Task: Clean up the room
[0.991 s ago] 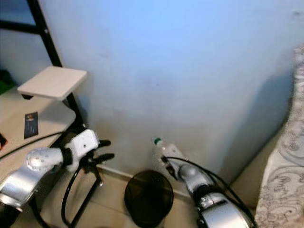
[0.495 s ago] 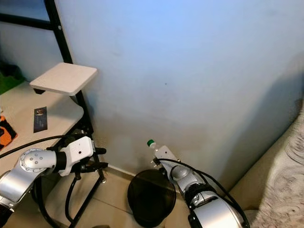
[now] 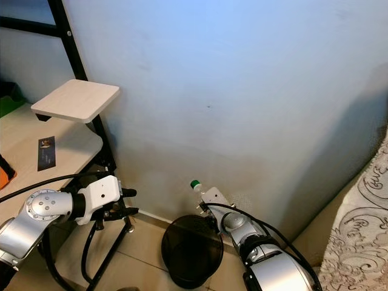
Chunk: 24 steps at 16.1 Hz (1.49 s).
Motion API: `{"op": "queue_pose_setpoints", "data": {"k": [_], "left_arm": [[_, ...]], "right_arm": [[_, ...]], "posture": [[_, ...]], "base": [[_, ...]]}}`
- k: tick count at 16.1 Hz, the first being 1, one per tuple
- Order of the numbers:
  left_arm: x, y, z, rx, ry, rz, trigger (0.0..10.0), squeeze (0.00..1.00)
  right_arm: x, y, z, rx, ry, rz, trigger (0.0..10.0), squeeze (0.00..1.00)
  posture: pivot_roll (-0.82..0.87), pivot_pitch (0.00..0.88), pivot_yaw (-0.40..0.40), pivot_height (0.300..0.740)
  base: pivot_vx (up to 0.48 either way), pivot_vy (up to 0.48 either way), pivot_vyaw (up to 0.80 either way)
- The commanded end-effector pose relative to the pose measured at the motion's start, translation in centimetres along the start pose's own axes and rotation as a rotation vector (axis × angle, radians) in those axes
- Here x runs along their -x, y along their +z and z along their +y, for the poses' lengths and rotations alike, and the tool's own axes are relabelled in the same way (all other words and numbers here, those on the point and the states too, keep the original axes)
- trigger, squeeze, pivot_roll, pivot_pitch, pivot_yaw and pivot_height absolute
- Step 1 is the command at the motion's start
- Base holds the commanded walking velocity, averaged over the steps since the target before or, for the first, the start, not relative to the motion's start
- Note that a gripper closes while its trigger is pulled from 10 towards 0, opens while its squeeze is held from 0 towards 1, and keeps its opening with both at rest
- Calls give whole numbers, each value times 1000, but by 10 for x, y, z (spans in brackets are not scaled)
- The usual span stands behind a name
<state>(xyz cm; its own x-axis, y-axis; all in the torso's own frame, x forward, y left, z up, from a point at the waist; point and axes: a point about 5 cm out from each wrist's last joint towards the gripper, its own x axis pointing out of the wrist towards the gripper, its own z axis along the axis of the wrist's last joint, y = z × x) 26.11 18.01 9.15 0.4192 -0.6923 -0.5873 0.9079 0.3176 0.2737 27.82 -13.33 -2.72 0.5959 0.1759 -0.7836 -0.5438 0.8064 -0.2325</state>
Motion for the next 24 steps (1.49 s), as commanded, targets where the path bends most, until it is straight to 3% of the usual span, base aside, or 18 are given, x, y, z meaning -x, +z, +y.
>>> {"op": "queue_pose_setpoints", "data": {"k": [1,5,9,12,13,15,16,17,18,20,21,24], "left_arm": [[0,0,1,-11,-4,2,10000,0],[-1,0,-3,-6,-9,-3,10000,0],[0,-1,-7,9,-15,-5,10000,0],[3,0,-13,77,32,-47,10000,0],[4,2,-17,199,170,-113,10000,0],[9,5,-13,328,373,-184,10000,0],[12,4,-10,384,495,-174,10000,0],[12,4,-10,406,536,-166,10000,0],[11,8,-10,435,624,-188,10000,0],[9,11,-9,432,670,-191,10000,0],[5,15,-6,443,711,-198,10000,0],[5,15,-7,468,747,-189,10000,0]], "right_arm": [[0,-1,1,-4,5,-5,10000,1000],[-1,-2,7,-99,38,-28,10000,1000],[-1,-18,17,-211,36,-10,10000,1000],[1,-20,11,-312,6,-64,10000,1000],[3,-17,1,-391,-27,-135,10000,1000],[8,-21,-14,-512,-119,-230,10000,1000],[13,-17,-28,-573,-168,-327,10000,1000],[16,-12,-35,-580,-181,-376,10000,1000],[36,23,-44,-541,-216,-576,10000,1000],[54,42,-41,-522,-244,-649,10000,1000],[72,61,-40,-557,-303,-698,10000,1000],[88,77,-37,-583,-333,-737,10000,1000]], "posture": [[199,0,-32,740],[199,0,-21,740],[198,0,-9,740],[186,0,4,740],[173,0,9,740],[172,0,4,740],[168,0,6,740],[165,0,8,740],[154,0,14,740],[133,0,18,740],[120,0,17,740],[129,0,14,740]], "base": [[0,0,0],[0,0,0],[0,0,0],[0,0,0],[0,0,0],[0,0,-291],[0,0,-763],[0,0,-763],[0,0,-769],[0,0,-769],[0,0,-775],[0,0,-773]]}}
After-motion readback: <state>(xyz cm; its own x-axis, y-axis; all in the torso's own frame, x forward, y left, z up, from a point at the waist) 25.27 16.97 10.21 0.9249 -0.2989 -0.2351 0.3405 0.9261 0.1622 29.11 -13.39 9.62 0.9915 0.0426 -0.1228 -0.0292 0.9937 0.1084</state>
